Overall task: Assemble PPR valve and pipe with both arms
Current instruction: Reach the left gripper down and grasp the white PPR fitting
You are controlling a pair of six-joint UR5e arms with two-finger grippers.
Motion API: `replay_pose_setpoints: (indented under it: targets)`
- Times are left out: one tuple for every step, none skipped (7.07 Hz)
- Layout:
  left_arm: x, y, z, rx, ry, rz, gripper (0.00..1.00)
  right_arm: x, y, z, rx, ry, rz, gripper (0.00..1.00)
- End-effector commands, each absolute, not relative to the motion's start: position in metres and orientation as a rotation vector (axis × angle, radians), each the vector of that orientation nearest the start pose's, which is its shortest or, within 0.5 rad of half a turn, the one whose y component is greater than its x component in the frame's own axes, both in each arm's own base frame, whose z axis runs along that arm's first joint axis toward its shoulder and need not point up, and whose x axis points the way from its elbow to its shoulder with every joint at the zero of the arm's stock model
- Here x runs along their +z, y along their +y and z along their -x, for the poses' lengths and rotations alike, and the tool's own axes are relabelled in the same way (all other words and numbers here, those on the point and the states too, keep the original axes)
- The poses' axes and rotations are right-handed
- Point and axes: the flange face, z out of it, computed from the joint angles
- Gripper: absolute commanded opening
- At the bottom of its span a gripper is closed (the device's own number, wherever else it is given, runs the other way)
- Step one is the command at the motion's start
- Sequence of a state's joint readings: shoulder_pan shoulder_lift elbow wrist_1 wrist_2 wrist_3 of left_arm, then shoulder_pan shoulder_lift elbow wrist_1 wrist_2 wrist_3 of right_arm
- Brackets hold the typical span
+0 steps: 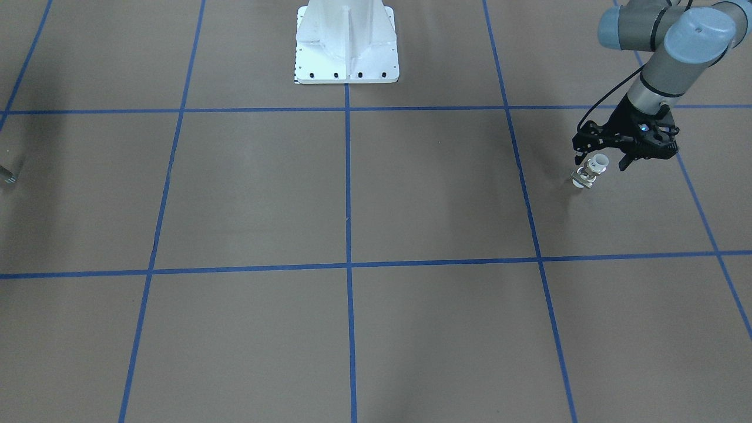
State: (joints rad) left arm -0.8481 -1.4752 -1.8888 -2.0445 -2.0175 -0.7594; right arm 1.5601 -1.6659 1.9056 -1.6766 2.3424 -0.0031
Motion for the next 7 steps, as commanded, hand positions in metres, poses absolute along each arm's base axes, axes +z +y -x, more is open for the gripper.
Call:
replay_pose_setpoints:
  targets:
    - [0.5190,-0.4144,-0.2549,0.128,0.758,-0.193,0.99,0.5499,-0.4497,-0.0590,-0.065,-0.771,-0.125,1.00]
    - [0.5198,-0.4145,-0.2550,0.132,0.757,-0.194,0.96,0.5501,-0.4496,-0.0590,-0.065,-0.771,-0.124,1.00]
    - [0.5220,-0.4147,-0.2552,0.132,0.755,-0.191,0.95,0.5493,-0.4503,-0.0590,-0.066,-0.771,-0.127,1.00]
    - [0.5234,-0.4143,-0.2561,0.133,0.755,-0.189,0.91,0.5486,-0.4509,-0.0590,-0.066,-0.771,-0.128,1.00]
    - [0.5248,-0.4139,-0.2547,0.131,0.753,-0.187,0.81,0.5471,-0.4508,-0.0590,-0.069,-0.771,-0.132,1.00]
    - [0.5249,-0.4136,-0.2552,0.132,0.752,-0.187,0.68,0.5456,-0.4513,-0.0590,-0.069,-0.771,-0.134,1.00]
    - [0.5256,-0.4127,-0.2556,0.135,0.752,-0.185,0.43,0.5462,-0.4507,-0.0589,-0.070,-0.772,-0.133,1.00]
